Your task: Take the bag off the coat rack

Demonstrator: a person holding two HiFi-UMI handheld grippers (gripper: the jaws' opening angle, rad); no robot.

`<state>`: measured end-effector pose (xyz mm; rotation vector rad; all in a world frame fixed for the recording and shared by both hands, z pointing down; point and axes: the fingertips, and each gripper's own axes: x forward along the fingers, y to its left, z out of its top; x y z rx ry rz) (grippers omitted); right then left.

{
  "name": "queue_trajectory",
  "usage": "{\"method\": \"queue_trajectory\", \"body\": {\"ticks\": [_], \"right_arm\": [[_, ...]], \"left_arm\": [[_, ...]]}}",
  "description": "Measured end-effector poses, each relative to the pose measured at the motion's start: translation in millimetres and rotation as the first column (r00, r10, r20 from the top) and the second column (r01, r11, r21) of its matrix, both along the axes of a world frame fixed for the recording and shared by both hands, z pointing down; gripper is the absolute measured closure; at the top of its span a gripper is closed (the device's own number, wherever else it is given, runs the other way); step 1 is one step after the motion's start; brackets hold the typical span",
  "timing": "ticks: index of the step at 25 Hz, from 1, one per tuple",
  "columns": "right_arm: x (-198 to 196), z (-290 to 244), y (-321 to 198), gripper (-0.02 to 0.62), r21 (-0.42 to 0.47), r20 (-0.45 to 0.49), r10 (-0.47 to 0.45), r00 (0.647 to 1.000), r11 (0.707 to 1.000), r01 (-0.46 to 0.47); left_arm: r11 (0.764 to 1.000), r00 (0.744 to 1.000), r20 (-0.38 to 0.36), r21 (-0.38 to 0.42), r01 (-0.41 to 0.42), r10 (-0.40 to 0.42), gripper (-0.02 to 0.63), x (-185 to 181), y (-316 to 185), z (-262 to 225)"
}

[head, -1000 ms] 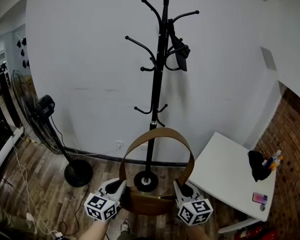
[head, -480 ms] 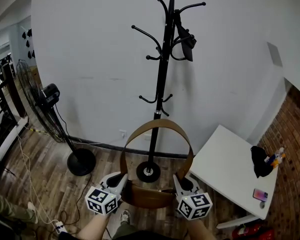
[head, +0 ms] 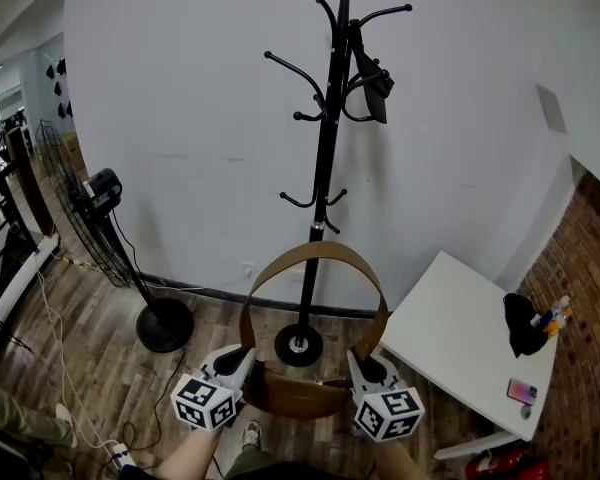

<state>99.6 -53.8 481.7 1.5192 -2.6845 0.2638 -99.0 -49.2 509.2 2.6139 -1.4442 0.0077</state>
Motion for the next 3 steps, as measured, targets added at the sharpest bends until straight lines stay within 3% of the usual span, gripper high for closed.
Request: {"method": "queue_trajectory", "body": {"ticks": [3], "right_arm": [[-2.0, 0.4, 1.2, 0.568, 0.001, 0.007, 0.004, 1.0, 1.0, -0.004]], "left_arm": [[1.0, 1.0, 0.003, 0.006, 0.002, -0.002, 0.591, -1.7, -1.1, -2.0]]}}
